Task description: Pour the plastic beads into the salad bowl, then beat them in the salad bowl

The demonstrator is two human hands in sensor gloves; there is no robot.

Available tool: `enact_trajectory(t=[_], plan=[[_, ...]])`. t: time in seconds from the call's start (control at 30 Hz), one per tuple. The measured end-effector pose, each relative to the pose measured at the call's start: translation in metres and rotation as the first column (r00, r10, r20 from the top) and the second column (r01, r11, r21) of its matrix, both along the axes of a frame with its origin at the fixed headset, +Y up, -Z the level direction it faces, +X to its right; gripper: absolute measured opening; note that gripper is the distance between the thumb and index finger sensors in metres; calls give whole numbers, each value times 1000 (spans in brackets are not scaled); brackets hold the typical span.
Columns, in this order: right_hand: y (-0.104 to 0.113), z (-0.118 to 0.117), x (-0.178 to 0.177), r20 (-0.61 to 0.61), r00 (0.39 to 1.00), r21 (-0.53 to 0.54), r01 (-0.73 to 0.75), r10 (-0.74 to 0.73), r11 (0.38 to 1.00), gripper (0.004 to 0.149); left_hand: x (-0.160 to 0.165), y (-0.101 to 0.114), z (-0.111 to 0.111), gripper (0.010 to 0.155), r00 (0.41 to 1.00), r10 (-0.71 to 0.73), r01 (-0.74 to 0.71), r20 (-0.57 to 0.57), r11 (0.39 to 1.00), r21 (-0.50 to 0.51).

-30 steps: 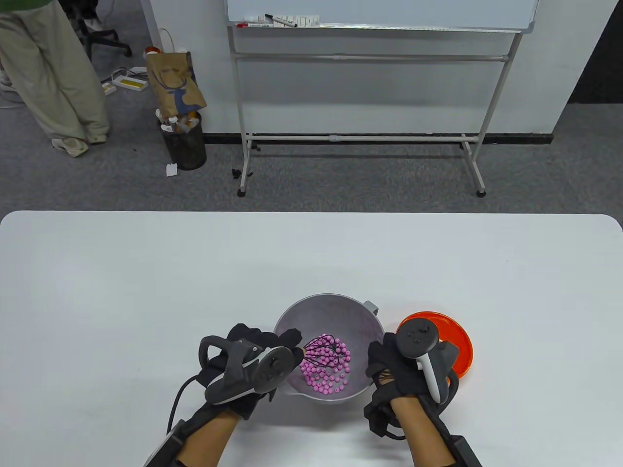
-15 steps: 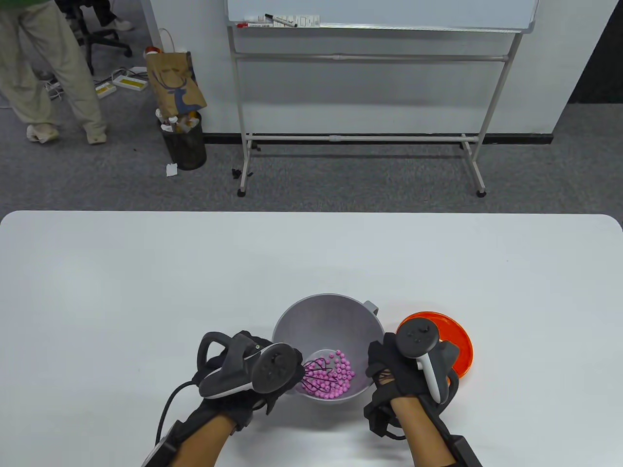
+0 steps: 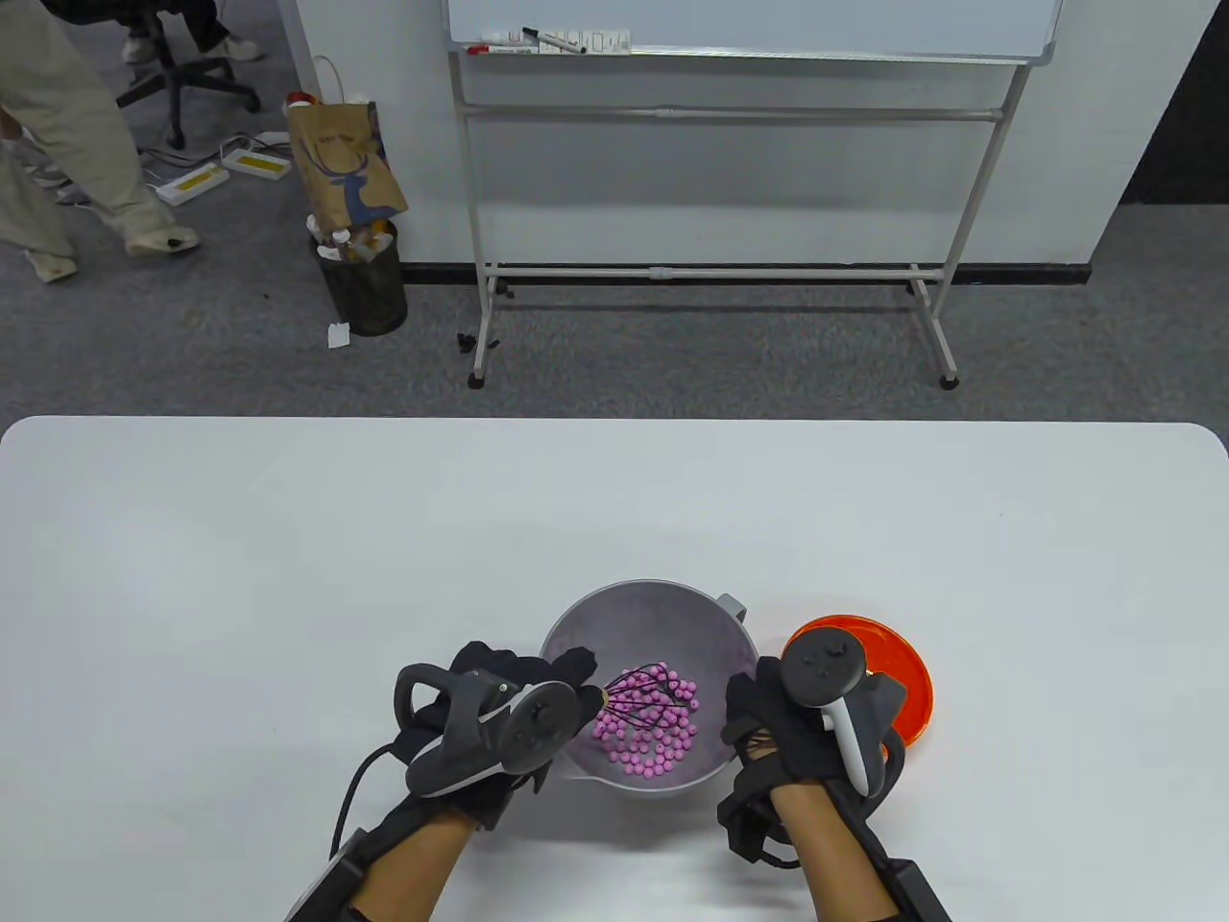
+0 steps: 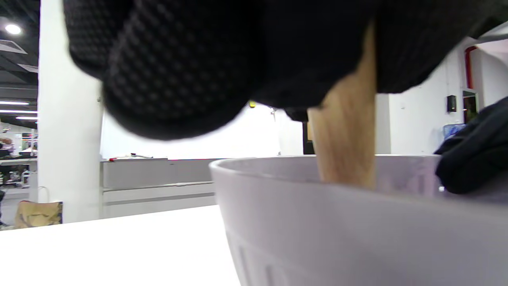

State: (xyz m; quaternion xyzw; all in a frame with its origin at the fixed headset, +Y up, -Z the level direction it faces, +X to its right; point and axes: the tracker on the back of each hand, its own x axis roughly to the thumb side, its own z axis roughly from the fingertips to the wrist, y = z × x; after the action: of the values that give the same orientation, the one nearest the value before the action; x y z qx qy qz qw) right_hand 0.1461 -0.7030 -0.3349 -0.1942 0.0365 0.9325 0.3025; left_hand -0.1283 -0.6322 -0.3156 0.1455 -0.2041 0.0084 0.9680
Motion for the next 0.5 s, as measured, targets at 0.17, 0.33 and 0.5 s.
enact_trajectory(t=[0.17, 0.33, 0.5], plan=[[0, 0, 0, 0, 1000, 1, 0, 0, 1000, 52, -7, 12, 0, 39, 999, -26, 25, -20, 998, -51], [0, 0, 0, 1, 1000, 1, -1, 1, 1000, 52, -1, 23, 8, 40, 996, -91, 91, 3, 989, -117], [0, 0, 0, 0, 1000, 0, -1, 1, 1000, 52, 5, 27, 14, 40, 991, -11, 43, 132, 970, -241]])
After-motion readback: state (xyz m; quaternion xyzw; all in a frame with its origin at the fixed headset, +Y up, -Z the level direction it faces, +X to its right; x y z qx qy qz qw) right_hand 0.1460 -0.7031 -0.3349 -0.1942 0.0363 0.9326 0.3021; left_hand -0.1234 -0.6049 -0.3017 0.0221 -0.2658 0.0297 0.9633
